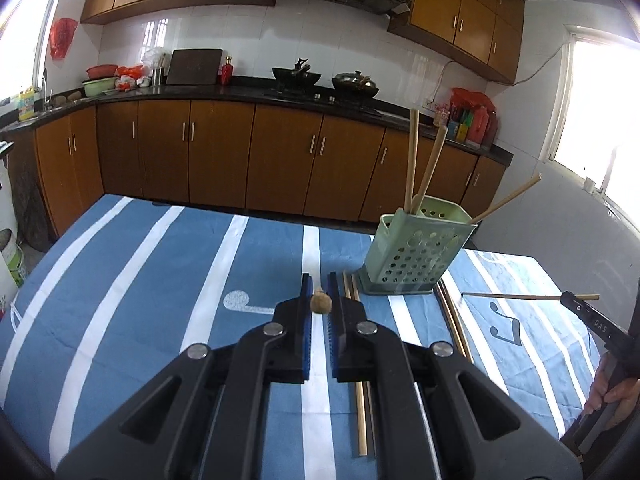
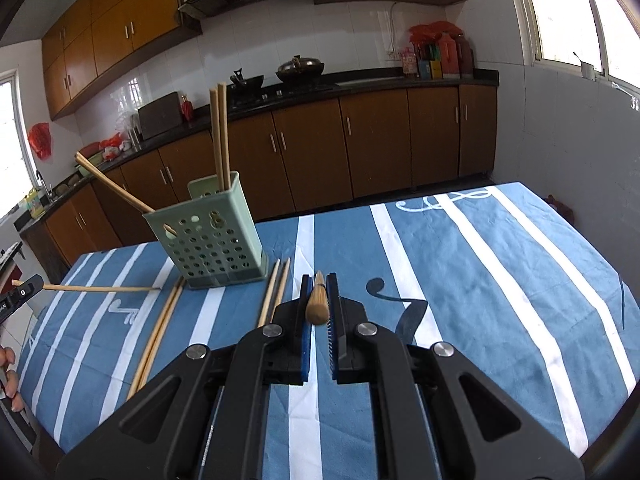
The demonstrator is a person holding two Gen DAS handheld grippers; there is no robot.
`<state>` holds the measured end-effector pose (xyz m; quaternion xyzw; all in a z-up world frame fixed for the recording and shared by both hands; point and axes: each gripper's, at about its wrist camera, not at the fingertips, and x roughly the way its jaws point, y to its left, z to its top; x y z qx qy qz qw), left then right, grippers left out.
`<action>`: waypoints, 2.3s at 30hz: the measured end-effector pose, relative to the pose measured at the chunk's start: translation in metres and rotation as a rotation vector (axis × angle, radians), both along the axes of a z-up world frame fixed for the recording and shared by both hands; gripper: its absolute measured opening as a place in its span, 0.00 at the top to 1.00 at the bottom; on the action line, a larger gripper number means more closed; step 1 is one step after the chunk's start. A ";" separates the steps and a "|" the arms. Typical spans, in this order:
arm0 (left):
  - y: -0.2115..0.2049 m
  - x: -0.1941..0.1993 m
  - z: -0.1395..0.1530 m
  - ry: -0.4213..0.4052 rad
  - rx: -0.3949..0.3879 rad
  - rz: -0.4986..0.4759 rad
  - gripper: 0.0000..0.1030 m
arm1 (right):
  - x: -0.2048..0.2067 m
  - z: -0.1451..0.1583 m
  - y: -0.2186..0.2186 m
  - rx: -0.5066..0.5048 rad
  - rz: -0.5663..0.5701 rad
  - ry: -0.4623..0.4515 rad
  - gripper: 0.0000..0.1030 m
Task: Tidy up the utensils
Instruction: 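Lift both held chopsticks upright and carry them above the green holder, then lower both chopsticks into the green holder and open both tools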
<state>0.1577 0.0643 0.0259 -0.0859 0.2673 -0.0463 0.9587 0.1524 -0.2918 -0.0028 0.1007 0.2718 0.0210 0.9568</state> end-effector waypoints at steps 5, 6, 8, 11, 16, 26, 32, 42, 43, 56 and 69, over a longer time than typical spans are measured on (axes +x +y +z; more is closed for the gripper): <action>-0.002 0.000 0.009 -0.018 0.018 -0.003 0.93 | 0.000 0.008 0.000 0.000 -0.002 -0.021 0.93; -0.003 0.000 0.010 -0.022 0.019 -0.005 0.93 | 0.001 0.009 0.000 0.002 -0.004 -0.024 0.93; -0.005 -0.001 0.016 -0.033 0.021 -0.009 0.93 | 0.001 0.012 -0.001 0.010 -0.008 -0.031 0.93; -0.007 -0.003 0.024 -0.054 0.027 -0.015 0.93 | 0.001 0.017 -0.005 0.024 -0.015 -0.045 0.93; -0.009 -0.004 0.040 -0.079 0.024 -0.035 0.93 | -0.001 0.030 -0.006 0.031 -0.010 -0.072 0.93; -0.032 -0.020 0.096 -0.183 -0.006 -0.126 0.93 | -0.008 0.095 -0.003 0.159 0.092 -0.213 0.93; -0.048 -0.015 0.126 -0.262 -0.050 -0.122 0.93 | -0.002 0.127 0.010 0.196 0.128 -0.309 0.93; -0.064 0.032 0.135 -0.315 -0.080 -0.058 0.93 | 0.047 0.132 0.039 0.128 0.110 -0.324 0.93; -0.065 0.037 0.134 -0.327 -0.080 -0.043 0.93 | 0.054 0.130 0.042 0.119 0.109 -0.314 0.93; -0.082 0.059 0.145 -0.447 -0.078 0.015 0.93 | 0.076 0.111 0.048 0.092 0.121 -0.242 0.93; -0.088 0.100 0.092 -0.283 -0.046 -0.005 0.92 | 0.086 0.098 0.056 0.080 0.141 -0.163 0.92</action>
